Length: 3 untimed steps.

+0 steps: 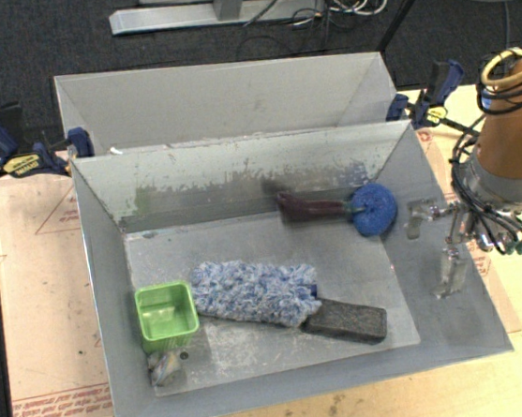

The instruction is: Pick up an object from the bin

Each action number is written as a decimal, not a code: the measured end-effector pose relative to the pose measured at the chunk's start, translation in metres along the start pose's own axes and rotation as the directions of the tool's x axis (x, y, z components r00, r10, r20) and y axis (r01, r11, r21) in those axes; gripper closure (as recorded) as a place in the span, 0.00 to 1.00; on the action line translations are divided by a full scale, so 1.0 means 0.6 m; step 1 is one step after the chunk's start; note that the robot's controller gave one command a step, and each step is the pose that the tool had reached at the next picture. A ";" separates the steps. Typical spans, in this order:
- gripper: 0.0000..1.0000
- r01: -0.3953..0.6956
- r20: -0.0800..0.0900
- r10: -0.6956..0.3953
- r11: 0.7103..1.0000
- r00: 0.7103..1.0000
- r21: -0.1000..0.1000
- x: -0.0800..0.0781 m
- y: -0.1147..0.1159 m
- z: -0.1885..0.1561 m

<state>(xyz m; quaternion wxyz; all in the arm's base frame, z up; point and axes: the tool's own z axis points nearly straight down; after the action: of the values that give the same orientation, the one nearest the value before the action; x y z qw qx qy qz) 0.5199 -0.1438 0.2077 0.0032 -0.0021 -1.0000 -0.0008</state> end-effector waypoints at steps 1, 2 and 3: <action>0.00 0.004 0.008 -0.004 1.000 1.000 0.002 -0.003 0.001 -0.007; 0.00 0.061 0.014 -0.061 0.998 0.998 0.004 0.005 0.030 0.062; 0.00 -0.003 0.005 0.003 1.000 1.000 0.000 0.032 0.068 0.109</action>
Offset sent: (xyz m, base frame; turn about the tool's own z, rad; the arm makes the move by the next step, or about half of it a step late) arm -0.0148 0.0477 -0.1095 -0.1621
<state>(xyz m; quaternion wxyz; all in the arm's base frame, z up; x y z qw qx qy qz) 0.5005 -0.1028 0.1426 0.0007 -0.0038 -1.0000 -0.0008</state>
